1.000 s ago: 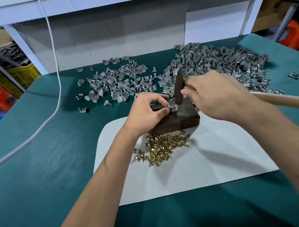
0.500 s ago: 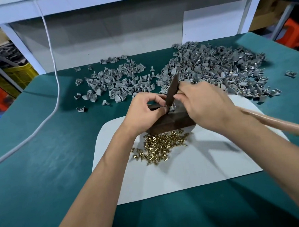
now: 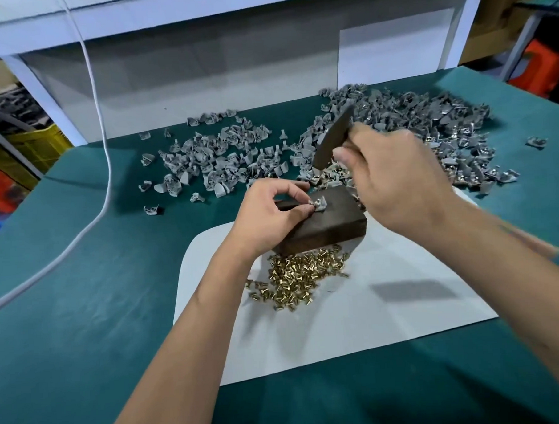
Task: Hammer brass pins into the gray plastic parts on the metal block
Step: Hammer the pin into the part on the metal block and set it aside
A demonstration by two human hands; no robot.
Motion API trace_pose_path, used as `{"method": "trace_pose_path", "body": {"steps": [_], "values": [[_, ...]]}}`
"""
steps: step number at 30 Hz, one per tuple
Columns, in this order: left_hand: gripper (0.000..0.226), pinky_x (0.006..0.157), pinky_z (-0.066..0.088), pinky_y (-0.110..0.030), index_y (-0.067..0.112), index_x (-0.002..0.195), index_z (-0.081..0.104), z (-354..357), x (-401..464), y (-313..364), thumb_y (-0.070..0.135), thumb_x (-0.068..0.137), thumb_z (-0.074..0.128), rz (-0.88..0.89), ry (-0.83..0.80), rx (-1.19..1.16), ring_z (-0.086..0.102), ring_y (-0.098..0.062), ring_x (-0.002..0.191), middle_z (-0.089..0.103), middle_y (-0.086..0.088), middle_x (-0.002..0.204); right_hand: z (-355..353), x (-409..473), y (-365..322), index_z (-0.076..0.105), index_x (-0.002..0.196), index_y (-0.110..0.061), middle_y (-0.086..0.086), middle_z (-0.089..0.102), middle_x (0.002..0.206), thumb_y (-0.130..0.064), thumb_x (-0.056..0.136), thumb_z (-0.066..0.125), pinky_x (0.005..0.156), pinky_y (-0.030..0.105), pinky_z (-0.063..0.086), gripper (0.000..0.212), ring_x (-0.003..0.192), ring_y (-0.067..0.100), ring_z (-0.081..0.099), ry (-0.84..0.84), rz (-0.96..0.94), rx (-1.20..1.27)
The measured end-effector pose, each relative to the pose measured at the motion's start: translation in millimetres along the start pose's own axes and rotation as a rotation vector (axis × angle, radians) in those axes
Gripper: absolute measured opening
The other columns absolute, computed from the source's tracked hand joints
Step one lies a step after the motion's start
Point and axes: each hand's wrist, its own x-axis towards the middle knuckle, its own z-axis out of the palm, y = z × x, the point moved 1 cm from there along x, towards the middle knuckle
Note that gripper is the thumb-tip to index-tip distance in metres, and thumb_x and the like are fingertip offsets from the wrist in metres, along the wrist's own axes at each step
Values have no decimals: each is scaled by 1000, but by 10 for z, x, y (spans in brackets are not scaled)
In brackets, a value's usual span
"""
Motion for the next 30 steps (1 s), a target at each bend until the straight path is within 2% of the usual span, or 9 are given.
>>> {"method": "trace_pose_path", "body": {"steps": [4, 6, 9, 12, 17, 20, 24, 27, 30], "values": [[14, 102, 54, -36, 16, 78, 75, 10, -23, 13, 5, 84, 80, -13, 6, -10, 68, -7, 108, 74, 2, 115, 94, -38, -25, 54, 103, -23, 10, 63, 88, -41, 107, 39, 66, 41, 43, 24, 74, 34, 52, -271, 49, -107], [14, 103, 52, -33, 19, 77, 75, 7, -21, 7, 8, 84, 81, -11, 13, 8, 67, -5, 109, 74, 5, 115, -23, 33, 33, 54, 102, -25, 8, 62, 84, -44, 107, 39, 63, 38, 39, 25, 70, 34, 52, -195, 13, -170], [13, 99, 51, -25, 19, 78, 76, -3, 6, -13, 10, 84, 81, 2, 7, 21, 67, -1, 107, 74, 6, 115, -48, 13, -7, 54, 103, -21, 3, 60, 71, -42, 106, 39, 55, 33, 37, 26, 59, 28, 54, 18, 8, -2], [14, 88, 49, -11, 17, 78, 74, -8, 2, -25, 5, 84, 79, 9, 0, 22, 67, 7, 98, 74, 5, 112, 144, -74, -93, 44, 98, -26, 1, 53, 75, -41, 108, 39, 61, 38, 36, 18, 71, 33, 57, -205, 31, -100], [10, 89, 46, -6, 15, 79, 77, 6, -3, -18, 7, 84, 80, 21, 18, 46, 65, 8, 102, 74, 5, 112, 100, 9, 45, 57, 101, -32, 0, 57, 80, -45, 105, 43, 65, 37, 39, 19, 85, 35, 62, -209, 66, -53], [7, 97, 46, -14, 13, 81, 78, 17, -1, -22, 7, 84, 81, 46, 42, 41, 65, -2, 111, 74, 4, 115, 35, -58, 220, 64, 102, -26, -2, 68, 83, -45, 102, 52, 68, 38, 50, 23, 80, 29, 65, -195, 142, 47], [8, 93, 48, -15, 8, 82, 77, 4, -12, -13, 3, 88, 76, 14, 21, -73, 67, -2, 108, 74, 1, 116, -114, -147, 540, 68, 88, -21, -4, 70, 76, -40, 94, 69, 69, 38, 55, 21, 73, 21, 65, -223, 273, 155], [12, 102, 48, -31, 10, 80, 76, -12, -14, 3, 3, 89, 74, -14, 12, -132, 67, -3, 109, 74, 2, 117, -170, -208, 667, 67, 80, -24, -4, 69, 75, -43, 83, 80, 72, 40, 56, 23, 73, 22, 64, -309, 312, 25], [15, 106, 48, -37, 12, 78, 75, -11, -22, 11, 3, 90, 72, -26, 3, -158, 67, -3, 110, 74, 3, 118, -125, -282, 669, 65, 72, -27, -6, 68, 74, -40, 77, 83, 71, 37, 56, 23, 75, 24, 64, -344, 355, -88]]}}
